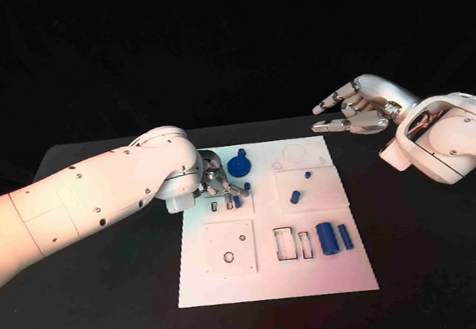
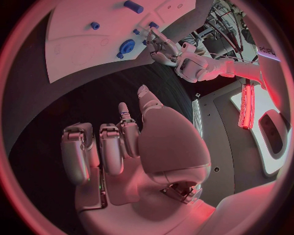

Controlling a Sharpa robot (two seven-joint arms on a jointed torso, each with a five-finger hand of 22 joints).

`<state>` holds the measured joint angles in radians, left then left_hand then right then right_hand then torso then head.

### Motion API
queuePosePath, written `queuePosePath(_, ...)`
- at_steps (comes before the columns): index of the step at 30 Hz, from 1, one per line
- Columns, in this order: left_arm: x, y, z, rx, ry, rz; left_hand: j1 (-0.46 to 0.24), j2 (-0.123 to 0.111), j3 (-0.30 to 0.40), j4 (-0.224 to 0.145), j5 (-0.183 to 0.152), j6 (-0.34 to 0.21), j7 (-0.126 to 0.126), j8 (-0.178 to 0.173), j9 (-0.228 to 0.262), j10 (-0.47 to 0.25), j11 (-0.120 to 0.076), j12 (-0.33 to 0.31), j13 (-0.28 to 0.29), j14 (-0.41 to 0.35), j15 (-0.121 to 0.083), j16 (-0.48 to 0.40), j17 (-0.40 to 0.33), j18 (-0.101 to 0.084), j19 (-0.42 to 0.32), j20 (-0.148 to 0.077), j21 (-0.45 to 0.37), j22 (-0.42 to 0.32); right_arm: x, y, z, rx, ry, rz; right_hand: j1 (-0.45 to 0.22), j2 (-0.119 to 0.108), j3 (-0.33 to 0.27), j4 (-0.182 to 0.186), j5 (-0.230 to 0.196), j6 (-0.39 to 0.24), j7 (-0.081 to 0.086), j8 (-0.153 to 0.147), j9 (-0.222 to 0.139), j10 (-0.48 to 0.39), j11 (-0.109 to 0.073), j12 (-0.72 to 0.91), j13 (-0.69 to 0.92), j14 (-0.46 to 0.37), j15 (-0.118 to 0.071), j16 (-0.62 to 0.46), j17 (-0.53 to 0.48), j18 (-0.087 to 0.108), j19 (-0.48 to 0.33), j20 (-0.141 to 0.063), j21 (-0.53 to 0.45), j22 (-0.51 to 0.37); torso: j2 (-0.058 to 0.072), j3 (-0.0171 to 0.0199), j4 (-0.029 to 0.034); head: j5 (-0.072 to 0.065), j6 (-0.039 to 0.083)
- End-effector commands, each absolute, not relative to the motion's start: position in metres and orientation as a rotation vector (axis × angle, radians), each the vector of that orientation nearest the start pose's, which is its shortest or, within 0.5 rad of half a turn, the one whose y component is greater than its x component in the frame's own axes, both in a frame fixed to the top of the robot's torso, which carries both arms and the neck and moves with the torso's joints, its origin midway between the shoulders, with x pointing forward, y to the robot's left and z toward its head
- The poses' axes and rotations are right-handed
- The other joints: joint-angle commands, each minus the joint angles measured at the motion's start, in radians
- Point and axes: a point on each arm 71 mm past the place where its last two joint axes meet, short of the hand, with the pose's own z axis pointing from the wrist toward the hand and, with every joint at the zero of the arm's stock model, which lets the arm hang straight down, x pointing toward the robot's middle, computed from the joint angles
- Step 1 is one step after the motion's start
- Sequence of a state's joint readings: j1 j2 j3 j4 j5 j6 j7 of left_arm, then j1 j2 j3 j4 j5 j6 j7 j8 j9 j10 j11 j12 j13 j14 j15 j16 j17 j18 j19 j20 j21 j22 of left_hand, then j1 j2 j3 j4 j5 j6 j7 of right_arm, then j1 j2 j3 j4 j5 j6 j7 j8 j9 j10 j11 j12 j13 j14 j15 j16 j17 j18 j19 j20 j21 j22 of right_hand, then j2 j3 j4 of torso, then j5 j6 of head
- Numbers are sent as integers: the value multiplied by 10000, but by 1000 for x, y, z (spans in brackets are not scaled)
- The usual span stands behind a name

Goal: Assemble the parts on the task board

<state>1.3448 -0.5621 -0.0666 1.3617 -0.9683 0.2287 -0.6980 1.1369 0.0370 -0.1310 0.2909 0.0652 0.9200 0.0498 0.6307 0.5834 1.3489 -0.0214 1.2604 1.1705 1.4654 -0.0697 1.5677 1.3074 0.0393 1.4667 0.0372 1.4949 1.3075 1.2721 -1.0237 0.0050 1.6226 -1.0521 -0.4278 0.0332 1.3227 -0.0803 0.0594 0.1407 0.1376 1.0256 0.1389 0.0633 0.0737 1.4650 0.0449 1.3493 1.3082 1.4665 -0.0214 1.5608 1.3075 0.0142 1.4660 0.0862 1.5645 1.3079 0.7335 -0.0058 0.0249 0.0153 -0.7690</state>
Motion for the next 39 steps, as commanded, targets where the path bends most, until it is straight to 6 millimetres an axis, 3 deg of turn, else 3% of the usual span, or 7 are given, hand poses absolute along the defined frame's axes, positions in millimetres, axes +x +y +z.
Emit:
queuePosePath(1,512,128,-181,-1297,24161,-2400,175,16,21,-40,59,-91,-11,74,30,53,10,43,15,1054,-87,31,2634,-82,476,-57,36,1122,481,-261,-119,2040,15052,8479,18,25,-65,9,52,22,-21,42,11,286,61,-20,1605,980,22,-55,2381,-142,1048,31,63,2629,5,4,7,7,-18)
queuePosePath(29,511,124,-182,-1013,24291,-2515,790,139,309,-95,74,-152,-19,118,200,48,0,31,28,1054,-95,31,2634,-79,459,-62,31,1121,483,-259,-120,2041,15093,8533,21,38,-76,15,72,23,-22,42,12,287,60,-19,1605,979,21,-57,2378,-142,1048,31,63,2629,-3,8,0,43,-68)
queuePosePath(39,511,122,-182,-926,24315,-2577,1628,367,961,-311,95,-221,-61,62,283,38,-39,7,38,1054,-127,31,2634,-80,457,-88,36,1145,483,-259,-120,2041,15107,8576,21,38,-76,15,72,23,-22,42,12,287,60,-19,1605,979,21,-57,2378,-142,1048,31,63,2629,3,4,-2,38,-102)
